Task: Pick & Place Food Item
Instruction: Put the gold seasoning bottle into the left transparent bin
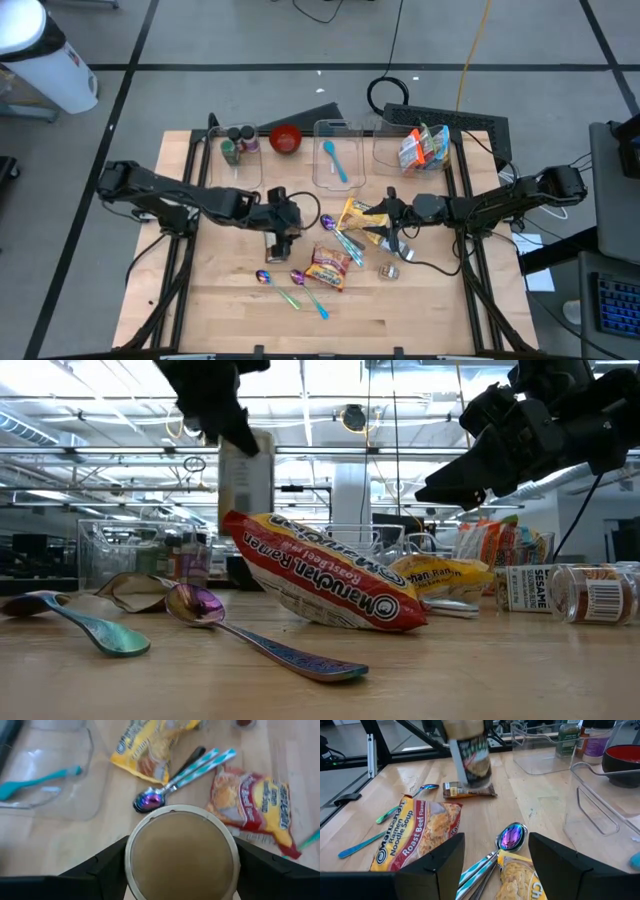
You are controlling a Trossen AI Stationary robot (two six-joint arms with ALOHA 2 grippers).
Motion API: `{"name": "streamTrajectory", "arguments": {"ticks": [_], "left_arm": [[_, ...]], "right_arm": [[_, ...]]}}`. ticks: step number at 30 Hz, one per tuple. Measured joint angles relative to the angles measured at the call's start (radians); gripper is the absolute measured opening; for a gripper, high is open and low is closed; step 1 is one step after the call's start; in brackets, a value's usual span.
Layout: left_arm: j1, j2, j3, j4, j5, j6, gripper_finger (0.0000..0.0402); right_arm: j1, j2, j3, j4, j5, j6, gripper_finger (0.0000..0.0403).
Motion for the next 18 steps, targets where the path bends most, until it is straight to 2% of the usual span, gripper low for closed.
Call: {"name": "streamTrajectory", "arguments": {"ticks": [7,18], "left_arm": [[0.009,-0.004,0.112,-0.206,-0.04,-0.026,0.0288],[0.069,-0.036,0.13,-0.358,-0.054,-0.028,0.0282]], "right_arm": [[0.0,0.0,0.0,0.0,0.0,0.0,0.0212],[0.0,0.0,0.0,0.0,0.0,0.018,0.0212]]}}
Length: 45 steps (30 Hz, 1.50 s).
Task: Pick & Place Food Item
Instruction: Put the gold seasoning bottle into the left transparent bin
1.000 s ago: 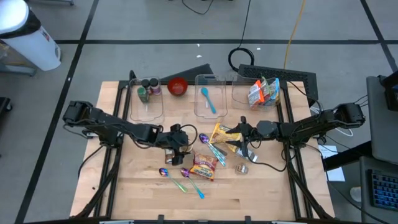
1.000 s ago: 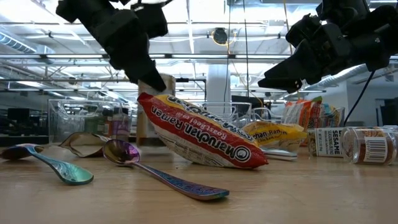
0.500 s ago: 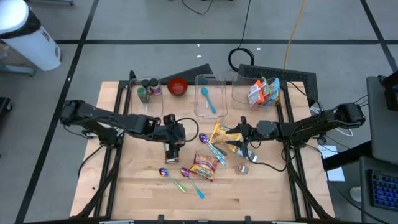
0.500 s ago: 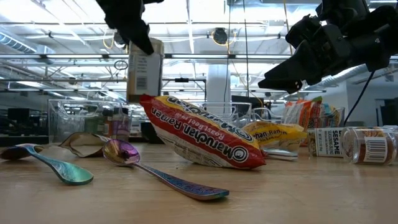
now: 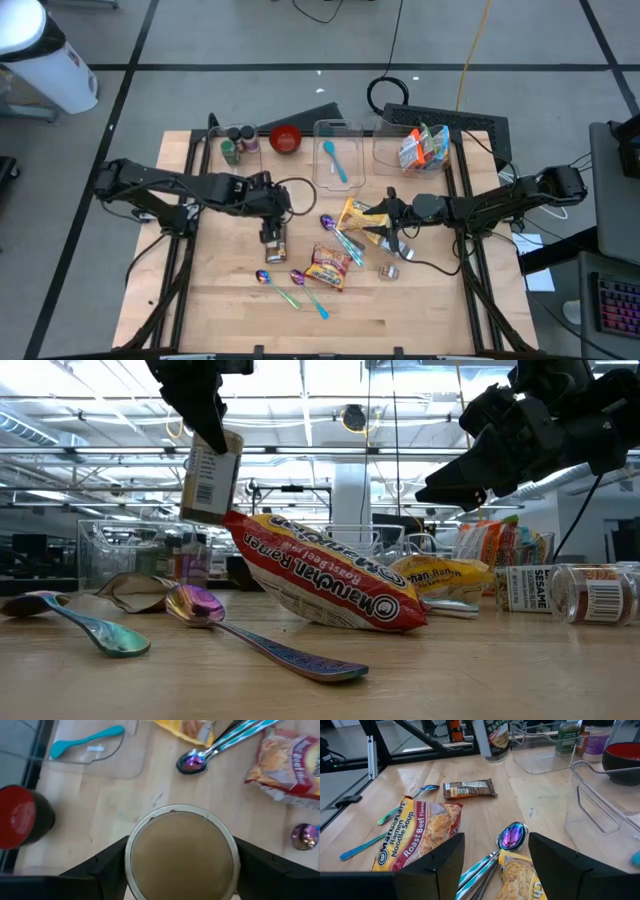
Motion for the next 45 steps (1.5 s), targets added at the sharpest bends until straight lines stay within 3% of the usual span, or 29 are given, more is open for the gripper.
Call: {"name": "streamTrajectory", "arguments": {"ticks": [12,22,31,39,45], "left_arm": [[0.13,-0.223,0.001,-0.098,-0.009,0.009,0.0283],[0.235,-0.432,-0.001,-0.199,-0.203,-0.038,0.0287],[0.349,-0.442,-0.004,-0.301,-0.279,-0.188,0.0286],[0.445,-0.457,-0.163,-0.181,-0.3,-0.232,0.0282],[0.509,-0.456,-0.3,0.008,-0.203,-0.188,0.029]], "right_arm": [[0.0,0.0,0.0,0.007,0.0,0.001,0.0212],[0.0,0.0,0.0,0.015,0.0,0.001,0.0212],[0.0,0.0,0.0,0.022,0.0,0.001,0.0212],[0.0,0.0,0.0,0.022,0.0,0.001,0.0212],[0.0,0.0,0.0,0.022,0.0,0.008,0.0212]]}}
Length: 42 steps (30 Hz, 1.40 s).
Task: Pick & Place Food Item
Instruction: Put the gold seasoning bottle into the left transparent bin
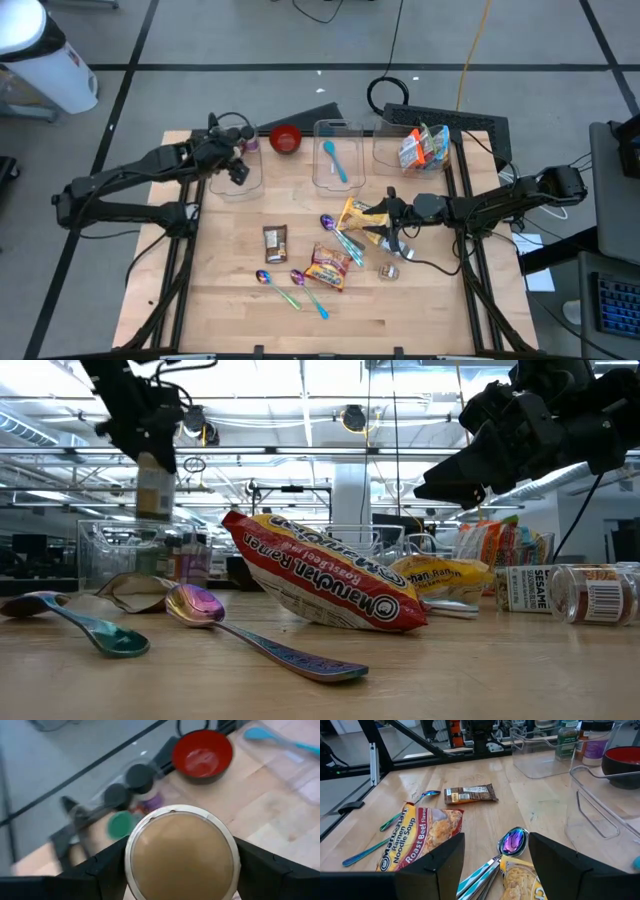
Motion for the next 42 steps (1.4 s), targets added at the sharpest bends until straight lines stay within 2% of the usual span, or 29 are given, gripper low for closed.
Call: {"name": "streamTrajectory", "arguments": {"ticks": [7,13,21,25,31,36,42], "left_arm": [[0.107,0.001,-0.103,0.18,0.09,0.05,0.0282],[0.209,0.004,-0.136,0.29,0.228,0.137,0.029],[0.311,0.137,-0.137,0.366,0.305,0.231,0.0283],[0.349,0.211,-0.137,0.41,0.367,0.265,0.0292],[0.4,0.284,-0.137,0.451,0.368,0.305,0.0285],[0.436,0.298,-0.137,0.468,0.373,0.319,0.0283],[0.469,0.299,-0.137,0.476,0.397,0.323,0.0299]], "right_arm": [[0.0,0.0,0.0,0.0,0.0,0.0,0.0212],[0.0,0.0,0.0,0.0,0.0,0.0,0.0212],[0.0,0.0,0.0,-0.005,0.0,-0.002,0.0212],[0.0,0.0,0.0,-0.008,0.0,-0.001,0.0212],[0.0,0.0,0.0,-0.016,0.0,-0.001,0.0212],[0.0,0.0,0.0,-0.024,0.0,-0.001,0.0212],[0.0,0.0,0.0,-0.023,0.0,-0.003,0.0212]]}}
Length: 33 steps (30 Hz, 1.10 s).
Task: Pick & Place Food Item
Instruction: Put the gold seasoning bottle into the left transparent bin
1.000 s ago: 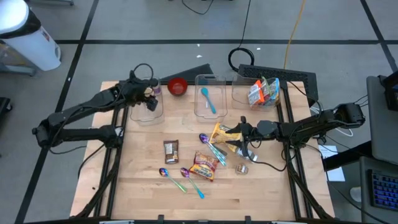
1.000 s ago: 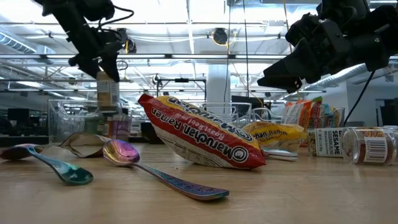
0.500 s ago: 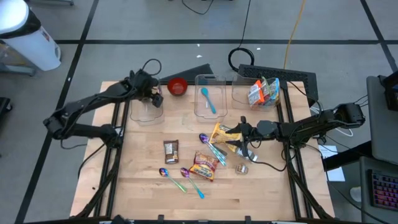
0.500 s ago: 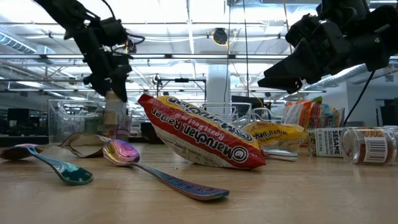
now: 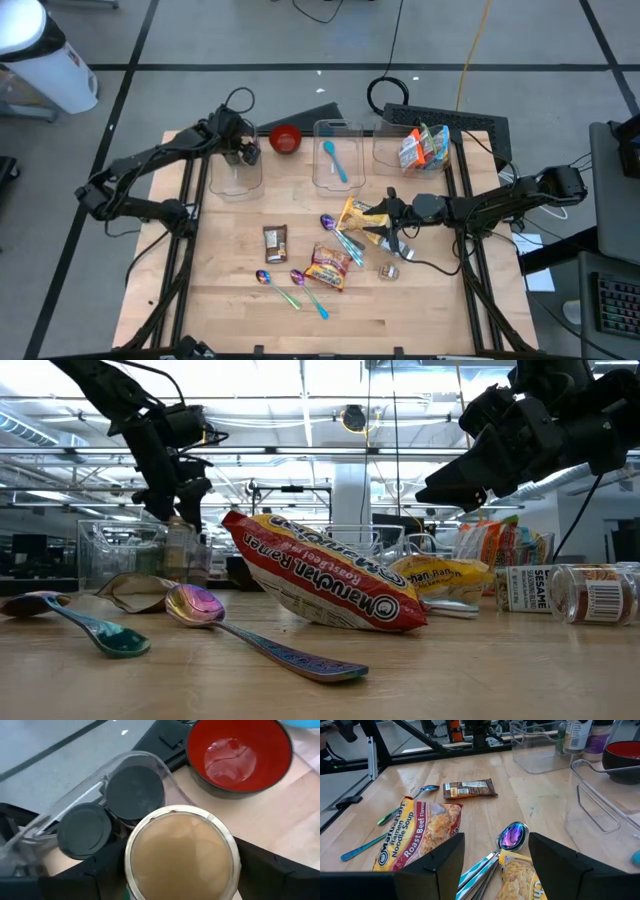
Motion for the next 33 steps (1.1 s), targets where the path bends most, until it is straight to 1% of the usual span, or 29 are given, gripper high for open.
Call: {"name": "streamTrajectory", "arguments": {"ticks": [4,8,14,16,20,24,26,30,33], "left_arm": [[0.005,0.013,0.0,0.015,0.014,-0.002,0.0283],[0.005,0.035,0.0,0.043,0.02,-0.003,0.0283],[0.005,0.079,0.0,0.046,0.019,0.002,0.0311],[0.005,0.085,0.0,0.047,0.019,0.004,0.0306],[0.009,0.091,0.0,0.053,0.017,0.005,0.0283],[0.017,0.091,0.0,0.053,0.015,0.004,0.0283],[0.023,0.091,0.0,0.053,0.016,0.004,0.0298],[0.031,0.091,0.001,0.055,0.013,0.004,0.0345],[0.03,0.091,0.001,0.055,0.013,0.004,0.0364]], "right_arm": [[0.0,0.0,0.0,0.0,0.0,0.0,0.0212],[0.0,0.0,0.0,0.0,0.0,0.001,0.0212],[0.0,0.0,0.0,0.0,0.0,0.002,0.0212],[0.0,0.0,0.0,0.0,0.0,0.002,0.0212],[0.0,0.0,0.0,0.0,0.0,0.002,0.0212],[0.0,0.0,0.0,0.0,0.0,0.002,0.0212],[0.0,0.0,0.0,0.0,0.0,0.002,0.0212],[0.0,0.0,0.0,0.0,0.0,0.002,0.0212],[0.0,0.0,0.0,0.0,0.0,0.002,0.0212]]}}
